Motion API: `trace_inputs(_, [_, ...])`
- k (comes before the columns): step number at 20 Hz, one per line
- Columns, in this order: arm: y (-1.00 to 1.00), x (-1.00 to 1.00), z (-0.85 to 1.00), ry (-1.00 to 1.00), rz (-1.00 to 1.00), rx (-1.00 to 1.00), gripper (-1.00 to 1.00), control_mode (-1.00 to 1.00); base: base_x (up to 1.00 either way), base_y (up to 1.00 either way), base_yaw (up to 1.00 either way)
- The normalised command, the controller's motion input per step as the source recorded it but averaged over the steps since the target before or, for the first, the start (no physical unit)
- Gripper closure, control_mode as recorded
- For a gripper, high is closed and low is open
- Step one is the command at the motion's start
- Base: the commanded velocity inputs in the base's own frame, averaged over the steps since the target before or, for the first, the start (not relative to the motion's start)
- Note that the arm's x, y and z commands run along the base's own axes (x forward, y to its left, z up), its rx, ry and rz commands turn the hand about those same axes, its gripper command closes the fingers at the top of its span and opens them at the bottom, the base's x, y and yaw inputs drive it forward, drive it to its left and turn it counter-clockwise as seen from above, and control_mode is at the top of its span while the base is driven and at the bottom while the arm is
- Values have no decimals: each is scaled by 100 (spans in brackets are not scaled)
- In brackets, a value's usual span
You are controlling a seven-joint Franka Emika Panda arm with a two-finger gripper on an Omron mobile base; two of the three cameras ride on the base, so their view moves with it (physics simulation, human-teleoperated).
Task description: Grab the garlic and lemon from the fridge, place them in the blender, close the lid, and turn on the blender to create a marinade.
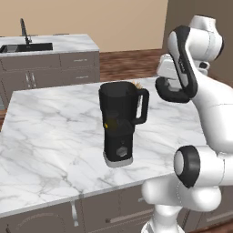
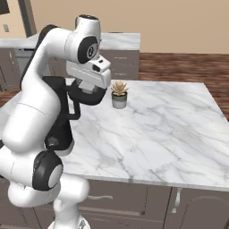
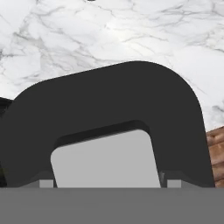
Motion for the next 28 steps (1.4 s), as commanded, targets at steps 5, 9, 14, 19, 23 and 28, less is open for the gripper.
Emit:
trace_inputs(5, [57,0,63,-1,0,0,100,-100,0,0,0])
trace_inputs(9, [100,0,5,0,0,0,100,-100,0,0,0])
trace_inputs(14, [100,1,5,0,0,-2,100,-100,0,0,0])
trace_inputs(19, [100,11,33,0,0,-9,100,-100,0,0,0])
trace_inputs(23, [66,7,8,0,2,-13,100,-100,0,0,0])
trace_inputs(28, [7,47,-16,-9,14,-8,100,-100,0,0,0])
